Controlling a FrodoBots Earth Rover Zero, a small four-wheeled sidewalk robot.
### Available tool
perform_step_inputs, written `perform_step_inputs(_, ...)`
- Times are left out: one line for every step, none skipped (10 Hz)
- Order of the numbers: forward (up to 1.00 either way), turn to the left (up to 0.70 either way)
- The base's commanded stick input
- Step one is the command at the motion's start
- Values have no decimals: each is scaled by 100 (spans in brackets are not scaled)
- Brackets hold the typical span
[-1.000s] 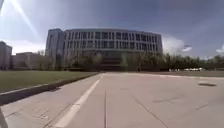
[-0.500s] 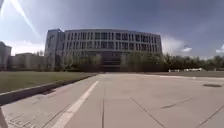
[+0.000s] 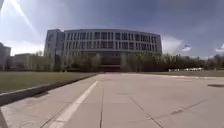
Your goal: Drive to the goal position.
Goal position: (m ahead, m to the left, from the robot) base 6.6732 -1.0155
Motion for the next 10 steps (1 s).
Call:
perform_step_inputs(70, 0)
perform_step_inputs(70, 0)
perform_step_inputs(70, 0)
perform_step_inputs(70, 0)
perform_step_inputs(70, 0)
perform_step_inputs(70, 0)
perform_step_inputs(70, 4)
perform_step_inputs(70, 15)
perform_step_inputs(70, 26)
perform_step_inputs(70, 32)
